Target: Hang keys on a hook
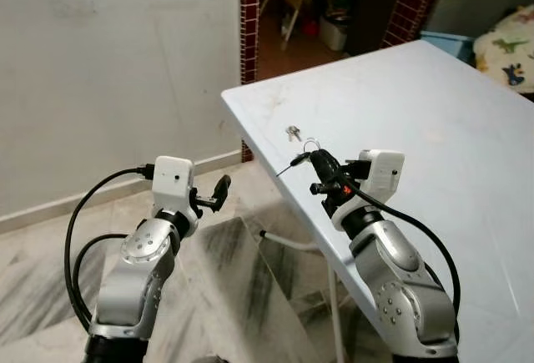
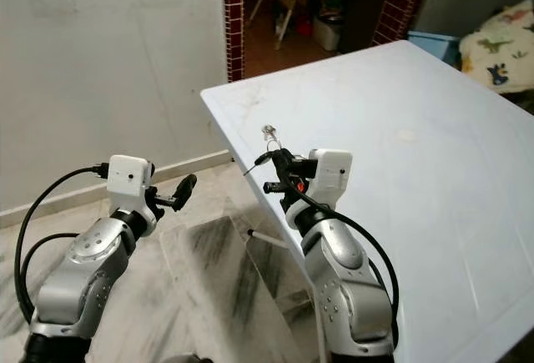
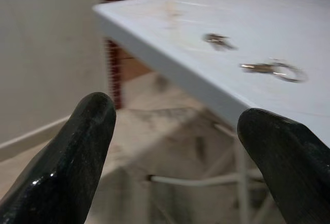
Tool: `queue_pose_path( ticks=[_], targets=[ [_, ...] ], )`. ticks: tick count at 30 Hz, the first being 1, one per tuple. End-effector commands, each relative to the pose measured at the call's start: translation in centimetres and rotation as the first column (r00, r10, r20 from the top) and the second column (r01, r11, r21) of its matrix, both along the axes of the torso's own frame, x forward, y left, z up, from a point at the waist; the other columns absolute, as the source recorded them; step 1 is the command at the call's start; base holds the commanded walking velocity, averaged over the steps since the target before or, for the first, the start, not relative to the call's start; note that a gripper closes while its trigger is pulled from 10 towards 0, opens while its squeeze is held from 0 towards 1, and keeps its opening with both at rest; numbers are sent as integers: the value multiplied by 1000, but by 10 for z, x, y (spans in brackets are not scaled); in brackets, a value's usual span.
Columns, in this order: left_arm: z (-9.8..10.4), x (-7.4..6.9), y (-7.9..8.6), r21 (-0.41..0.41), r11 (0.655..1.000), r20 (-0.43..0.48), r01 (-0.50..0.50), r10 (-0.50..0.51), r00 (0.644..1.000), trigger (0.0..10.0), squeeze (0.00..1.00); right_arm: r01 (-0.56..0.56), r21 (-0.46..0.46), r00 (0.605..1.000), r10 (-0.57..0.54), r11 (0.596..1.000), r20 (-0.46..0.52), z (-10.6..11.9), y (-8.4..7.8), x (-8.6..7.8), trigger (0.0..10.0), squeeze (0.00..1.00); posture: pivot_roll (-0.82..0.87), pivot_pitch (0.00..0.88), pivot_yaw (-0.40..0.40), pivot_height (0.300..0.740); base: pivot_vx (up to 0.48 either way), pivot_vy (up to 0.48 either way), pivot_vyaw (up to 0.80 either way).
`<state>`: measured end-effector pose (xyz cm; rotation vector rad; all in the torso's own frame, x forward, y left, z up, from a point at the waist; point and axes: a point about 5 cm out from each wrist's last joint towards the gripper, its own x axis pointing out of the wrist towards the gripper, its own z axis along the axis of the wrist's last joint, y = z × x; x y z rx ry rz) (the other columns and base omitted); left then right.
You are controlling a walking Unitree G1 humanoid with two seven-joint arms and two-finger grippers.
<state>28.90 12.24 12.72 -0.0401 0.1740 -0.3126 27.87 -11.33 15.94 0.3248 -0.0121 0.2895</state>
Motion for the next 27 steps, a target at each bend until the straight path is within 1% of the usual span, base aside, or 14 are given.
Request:
queue_pose_path(
  ticks=[1, 13, 15, 18, 21, 27],
  targets=[
    [3, 3, 7, 16, 1000, 6, -21, 20, 1000, 10000, 0, -10, 11, 1000, 10, 1000, 23, 6, 5, 1, 10000, 0, 96, 45, -47, 740, 0, 480, 0],
    [4, 4, 7, 24, 999, 12, -25, 25, 1000, 10000, 0, 5, 12, 1000, -5, 1000, 27, 7, 4, 2, 10000, 0, 94, 49, -43, 740, 0, 466, 0],
    [6, 6, 7, 38, 999, 34, -27, 26, 999, 10000, 0, 7, 9, 1000, -7, 1000, 29, 7, 4, 2, 10000, 0, 94, 50, -44, 740, 0, 0, 0],
    [7, 7, 7, 37, 999, 41, -34, 32, 999, 10000, 0, 6, 6, 999, -6, 1000, 33, 8, 4, 3, 10000, 0, 94, 50, -44, 740, 0, 0, 0],
    [9, 5, 7, 2, 1000, 36, -16, 16, 999, 10000, 0, 3, 5, 999, -3, 1000, 43, 9, 4, 3, 10000, 0, 94, 49, -49, 740, 0, 0, 0],
    [7, 4, 6, -6, 1000, 29, -19, 19, 999, 10000, 0, -8, -5, 999, 8, 1000, 46, 9, 6, 5, 10000, 0, 98, 51, -54, 740, 0, 0, 725]
  ],
)
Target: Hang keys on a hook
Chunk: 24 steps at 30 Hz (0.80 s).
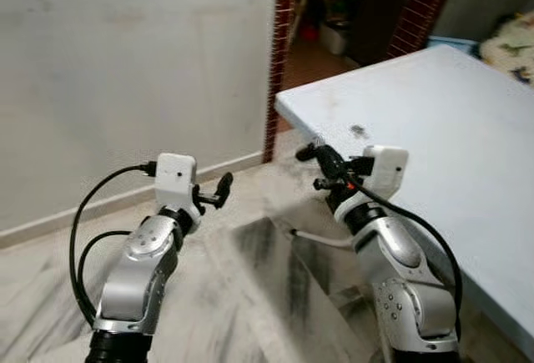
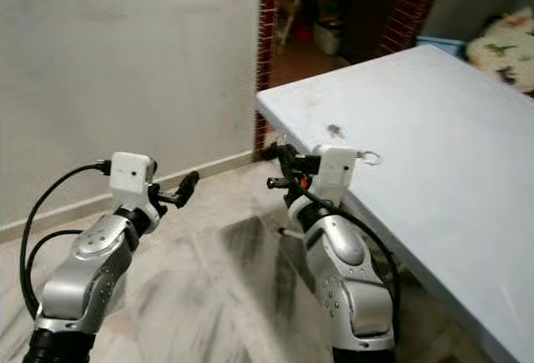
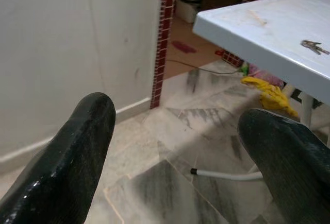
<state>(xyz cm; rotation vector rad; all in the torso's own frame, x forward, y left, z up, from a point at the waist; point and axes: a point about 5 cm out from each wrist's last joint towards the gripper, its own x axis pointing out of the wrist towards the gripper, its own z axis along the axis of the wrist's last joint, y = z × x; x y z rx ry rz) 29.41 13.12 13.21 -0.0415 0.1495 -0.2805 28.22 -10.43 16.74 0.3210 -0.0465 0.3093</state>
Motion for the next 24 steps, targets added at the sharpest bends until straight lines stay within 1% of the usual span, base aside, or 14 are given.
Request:
queue_pose_path(
  ticks=[1, 9, 16, 21, 24],
  targets=[
    [2, -2, -3, -3, 1000, 5, 14, -14, 1000, 10000, 0, 6, -6, 1000, -6, 1000, 9, 1, -3, 1, 10000, 0, 98, 51, -54, 740, 0, 0, 769],
    [4, 2, -1, -21, 1000, 1, 12, -12, 1000, 10000, 0, 7, -6, 1000, -7, 1000, 10, 1, -2, 1, 10000, 0, 94, 56, -48, 740, 0, 0, 765],
    [3, 1, -2, -33, 999, -5, 18, -18, 1000, 10000, 0, 6, -5, 1000, -6, 1000, 8, 1, 0, -1, 10000, 0, 99, 58, -45, 740, 0, 0, 738],
    [5, 0, -6, -47, 998, 1, 39, -39, 999, 10000, 0, 5, -3, 1000, -5, 1000, 7, 0, 0, -1, 10000, 0, 104, 53, -45, 740, 0, 0, 580],
    [5, 1, -5, -48, 998, 2, 38, -38, 999, 10000, 0, -1, -7, 1000, 1, 1000, 15, 1, 1, 1, 10000, 0, 109, 50, -45, 740, 0, 0, 540]
  ],
)
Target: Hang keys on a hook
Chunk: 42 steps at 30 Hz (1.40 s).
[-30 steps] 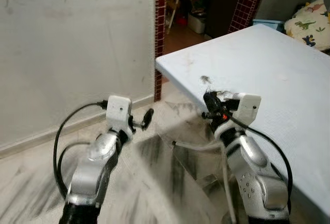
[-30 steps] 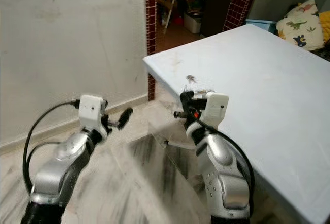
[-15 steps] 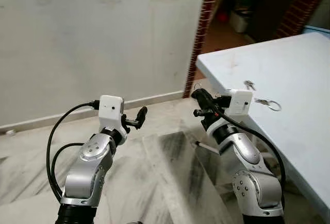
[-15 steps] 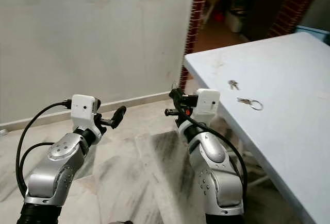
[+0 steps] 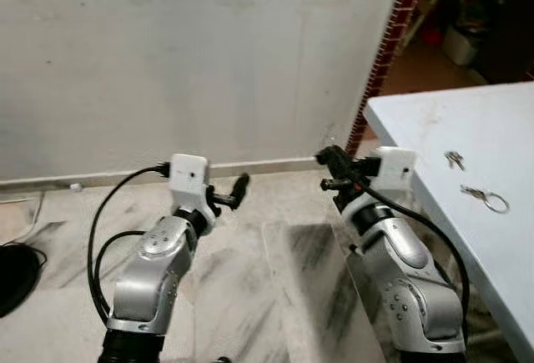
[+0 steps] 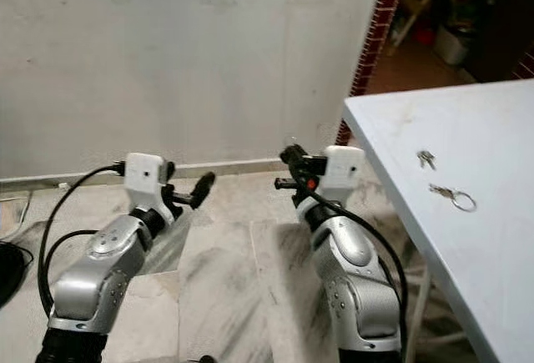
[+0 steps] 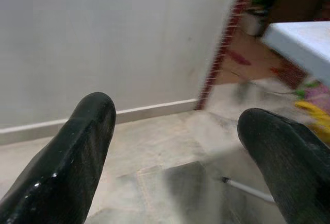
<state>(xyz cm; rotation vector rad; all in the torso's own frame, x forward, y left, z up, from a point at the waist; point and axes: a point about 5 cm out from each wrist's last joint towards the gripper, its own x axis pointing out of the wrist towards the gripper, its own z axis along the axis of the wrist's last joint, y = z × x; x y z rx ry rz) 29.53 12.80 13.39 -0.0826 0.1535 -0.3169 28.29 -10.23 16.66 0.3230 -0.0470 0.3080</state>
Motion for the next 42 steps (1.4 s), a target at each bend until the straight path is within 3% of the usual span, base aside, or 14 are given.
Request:
queue_pose_path(
  ticks=[1, 14, 42],
  targets=[
    [4, 0, -1, -6, 1000, 11, 4, -4, 1000, 10000, 0, -3, -5, 1000, 3, 1000, 19, 3, -1, 1, 10000, 0, 109, 50, -45, 740, 0, 0, 538],
    [3, -1, -4, -17, 1000, 12, 21, -21, 1000, 10000, 0, 44, -14, 995, -43, 999, 86, 14, -5, 2, 10000, 0, 104, 41, -47, 740, 128, 0, 32],
    [2, -3, -7, -35, 999, 16, 30, -29, 999, 10000, 0, 82, -23, 992, -79, 996, 95, 14, -10, 4, 10000, 0, 97, 48, -57, 740, 425, 0, 0]
  ],
)
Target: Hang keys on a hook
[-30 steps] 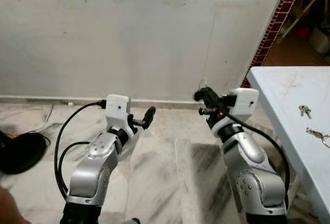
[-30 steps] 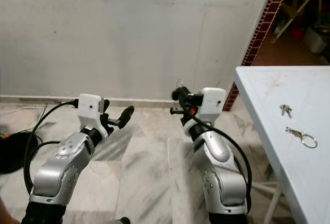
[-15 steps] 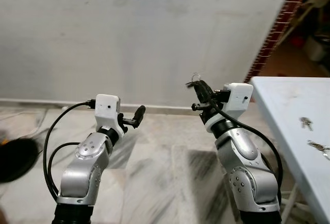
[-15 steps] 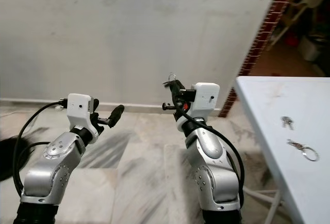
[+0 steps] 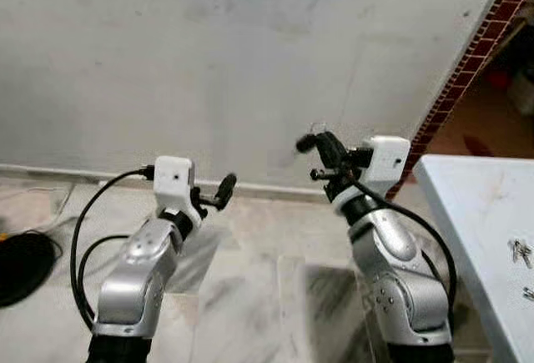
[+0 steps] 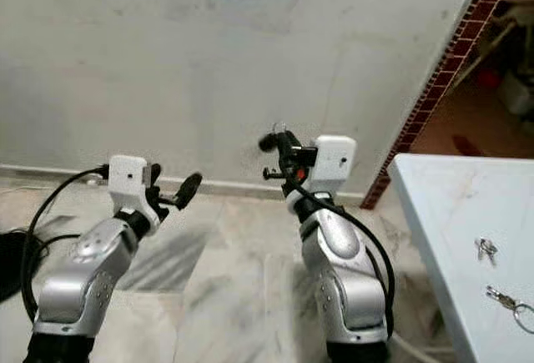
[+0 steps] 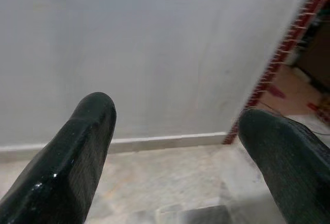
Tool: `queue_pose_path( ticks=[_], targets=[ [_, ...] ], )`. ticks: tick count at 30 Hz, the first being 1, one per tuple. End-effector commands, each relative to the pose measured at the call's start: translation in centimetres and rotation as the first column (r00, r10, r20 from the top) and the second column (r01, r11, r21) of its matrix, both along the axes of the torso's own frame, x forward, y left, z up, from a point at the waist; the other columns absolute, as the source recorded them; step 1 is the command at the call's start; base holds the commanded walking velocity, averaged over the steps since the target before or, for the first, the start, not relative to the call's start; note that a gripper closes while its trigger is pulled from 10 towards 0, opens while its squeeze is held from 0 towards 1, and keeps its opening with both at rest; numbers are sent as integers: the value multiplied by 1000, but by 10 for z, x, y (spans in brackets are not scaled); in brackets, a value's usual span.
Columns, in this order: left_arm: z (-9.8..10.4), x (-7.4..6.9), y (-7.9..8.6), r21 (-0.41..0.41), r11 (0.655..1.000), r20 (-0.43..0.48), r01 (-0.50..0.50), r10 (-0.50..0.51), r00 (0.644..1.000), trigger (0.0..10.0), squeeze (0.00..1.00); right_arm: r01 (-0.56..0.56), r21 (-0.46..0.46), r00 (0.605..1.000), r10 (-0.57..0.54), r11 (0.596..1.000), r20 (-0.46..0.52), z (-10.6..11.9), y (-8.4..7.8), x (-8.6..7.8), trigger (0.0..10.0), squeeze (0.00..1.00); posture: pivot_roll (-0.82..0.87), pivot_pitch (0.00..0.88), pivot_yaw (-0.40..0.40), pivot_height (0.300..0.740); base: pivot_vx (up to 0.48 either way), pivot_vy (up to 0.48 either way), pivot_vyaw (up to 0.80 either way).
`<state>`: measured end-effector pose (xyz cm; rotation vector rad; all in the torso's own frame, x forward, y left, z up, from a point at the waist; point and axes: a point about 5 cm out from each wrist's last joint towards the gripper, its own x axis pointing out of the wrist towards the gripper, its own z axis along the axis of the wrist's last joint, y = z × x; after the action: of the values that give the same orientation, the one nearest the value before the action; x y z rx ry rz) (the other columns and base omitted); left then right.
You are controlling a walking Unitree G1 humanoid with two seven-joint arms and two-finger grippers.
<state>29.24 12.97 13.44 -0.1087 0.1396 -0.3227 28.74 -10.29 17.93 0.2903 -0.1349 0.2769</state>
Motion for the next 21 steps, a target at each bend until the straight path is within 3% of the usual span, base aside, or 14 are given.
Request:
queue_pose_path(
  ticks=[1, 21],
  targets=[
    [2, -1, -8, -6, 1000, 6, 26, -26, 1000, 10000, 0, 37, -9, 999, -37, 999, 11, 2, -9, -1, 10000, 0, 97, 48, -57, 740, 442, 0, 0],
    [1, 0, -10, -6, 1000, 5, 31, -31, 1000, 10000, 0, 53, -24, 998, -53, 998, 19, 2, -12, 1, 10000, 0, 94, 48, -60, 740, 469, 0, 0]
  ],
)
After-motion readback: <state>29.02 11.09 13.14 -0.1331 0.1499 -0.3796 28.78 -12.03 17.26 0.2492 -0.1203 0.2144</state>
